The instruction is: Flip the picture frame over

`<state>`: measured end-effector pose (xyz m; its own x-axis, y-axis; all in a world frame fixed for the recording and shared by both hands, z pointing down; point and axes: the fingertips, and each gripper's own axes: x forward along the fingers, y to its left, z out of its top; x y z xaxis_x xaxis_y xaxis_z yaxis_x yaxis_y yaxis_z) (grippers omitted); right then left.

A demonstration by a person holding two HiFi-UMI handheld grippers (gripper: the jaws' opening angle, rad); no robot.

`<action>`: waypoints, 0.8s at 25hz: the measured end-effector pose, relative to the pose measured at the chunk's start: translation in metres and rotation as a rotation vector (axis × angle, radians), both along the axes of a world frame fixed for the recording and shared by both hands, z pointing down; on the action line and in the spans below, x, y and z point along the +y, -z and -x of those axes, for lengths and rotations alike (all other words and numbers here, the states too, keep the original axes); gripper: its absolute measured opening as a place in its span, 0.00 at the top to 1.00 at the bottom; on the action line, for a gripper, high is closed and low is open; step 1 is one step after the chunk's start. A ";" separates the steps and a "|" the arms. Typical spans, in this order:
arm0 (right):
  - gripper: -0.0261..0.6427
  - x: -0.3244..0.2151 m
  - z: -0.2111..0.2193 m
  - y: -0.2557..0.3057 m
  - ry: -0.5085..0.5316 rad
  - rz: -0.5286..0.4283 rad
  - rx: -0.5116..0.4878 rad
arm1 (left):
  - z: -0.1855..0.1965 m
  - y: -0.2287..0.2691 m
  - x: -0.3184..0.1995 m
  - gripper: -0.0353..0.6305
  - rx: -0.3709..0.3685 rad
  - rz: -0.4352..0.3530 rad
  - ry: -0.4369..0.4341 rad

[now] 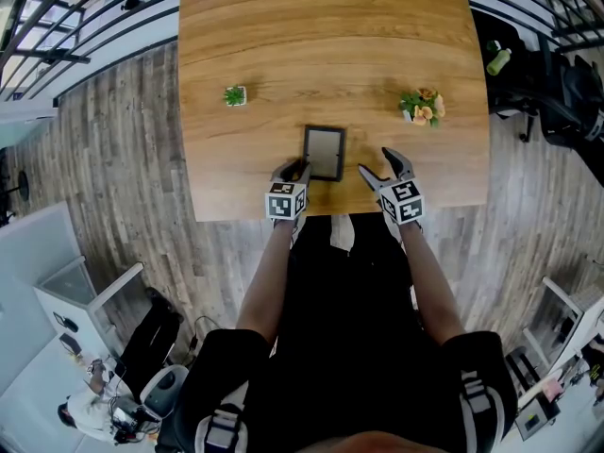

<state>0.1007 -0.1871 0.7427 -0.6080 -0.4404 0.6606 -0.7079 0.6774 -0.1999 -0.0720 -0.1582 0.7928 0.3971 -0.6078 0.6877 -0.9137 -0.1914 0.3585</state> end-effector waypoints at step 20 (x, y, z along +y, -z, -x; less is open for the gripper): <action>0.48 0.004 -0.005 -0.004 -0.019 0.017 -0.007 | 0.001 -0.003 -0.006 0.84 0.042 0.036 0.089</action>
<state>0.1055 -0.1833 0.7469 -0.6042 -0.4403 0.6641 -0.7191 0.6603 -0.2164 -0.0731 -0.1640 0.7957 0.3719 -0.6174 0.6932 -0.9104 -0.0968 0.4022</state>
